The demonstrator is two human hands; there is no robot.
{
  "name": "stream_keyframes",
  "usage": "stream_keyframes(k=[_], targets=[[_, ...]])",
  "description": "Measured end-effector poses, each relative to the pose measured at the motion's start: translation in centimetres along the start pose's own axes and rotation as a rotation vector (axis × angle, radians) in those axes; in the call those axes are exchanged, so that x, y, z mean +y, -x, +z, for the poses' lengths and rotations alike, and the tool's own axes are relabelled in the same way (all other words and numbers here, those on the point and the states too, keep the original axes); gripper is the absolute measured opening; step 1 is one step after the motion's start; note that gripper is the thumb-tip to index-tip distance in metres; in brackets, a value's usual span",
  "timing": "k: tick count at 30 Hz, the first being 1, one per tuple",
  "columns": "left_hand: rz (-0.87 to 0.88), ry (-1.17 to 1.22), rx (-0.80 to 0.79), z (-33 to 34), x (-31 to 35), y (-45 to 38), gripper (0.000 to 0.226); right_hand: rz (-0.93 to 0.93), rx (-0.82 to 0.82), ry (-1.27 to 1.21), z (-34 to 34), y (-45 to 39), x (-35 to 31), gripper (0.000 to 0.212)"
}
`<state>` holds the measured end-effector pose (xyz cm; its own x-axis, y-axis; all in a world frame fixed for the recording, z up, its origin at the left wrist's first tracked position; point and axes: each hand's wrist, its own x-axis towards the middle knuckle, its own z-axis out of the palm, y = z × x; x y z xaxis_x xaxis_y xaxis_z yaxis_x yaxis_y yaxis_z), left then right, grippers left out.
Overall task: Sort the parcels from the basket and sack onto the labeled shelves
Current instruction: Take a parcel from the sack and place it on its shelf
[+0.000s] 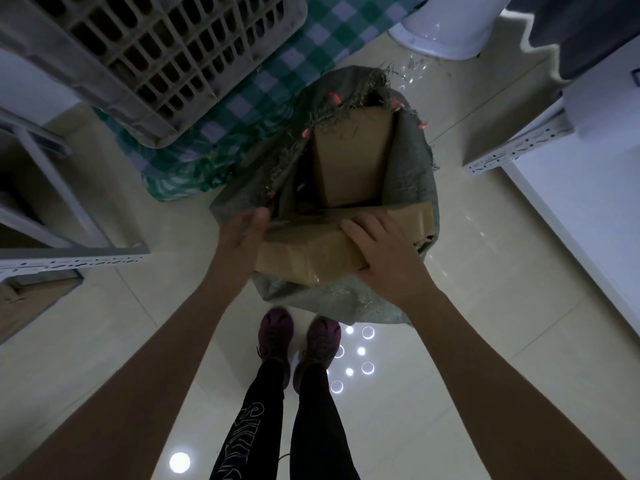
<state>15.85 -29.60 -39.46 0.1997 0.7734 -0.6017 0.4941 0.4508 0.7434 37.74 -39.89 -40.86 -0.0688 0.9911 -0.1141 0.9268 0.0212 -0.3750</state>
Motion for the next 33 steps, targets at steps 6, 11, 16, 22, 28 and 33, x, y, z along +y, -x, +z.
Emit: stream_keyframes(k=[6,11,16,22,28,33], targets=[[-0.803,0.287,-0.204,2.1,-2.6,0.2,0.073,0.085,-0.003,-0.043,2.3,6.7,-0.8,0.083],[-0.925,0.233,-0.212,4.0,-6.0,0.8,0.070,0.071,0.039,-0.077,3.6,10.1,-1.9,0.075],[-1.010,0.378,-0.235,5.1,-7.5,1.7,0.063,0.020,-0.029,0.031,4.4,11.3,-1.9,0.072],[-0.945,0.382,-0.167,4.6,-8.5,1.8,0.064,0.151,-0.494,-0.135,1.4,8.5,-1.5,0.083],[-0.883,0.379,-0.181,4.3,-8.8,2.1,0.066,0.632,-0.360,-0.269,2.8,5.1,0.7,0.055],[-0.791,0.267,-0.185,3.2,-9.8,2.5,0.086,1.021,-0.581,-0.106,7.3,4.7,4.2,0.058]])
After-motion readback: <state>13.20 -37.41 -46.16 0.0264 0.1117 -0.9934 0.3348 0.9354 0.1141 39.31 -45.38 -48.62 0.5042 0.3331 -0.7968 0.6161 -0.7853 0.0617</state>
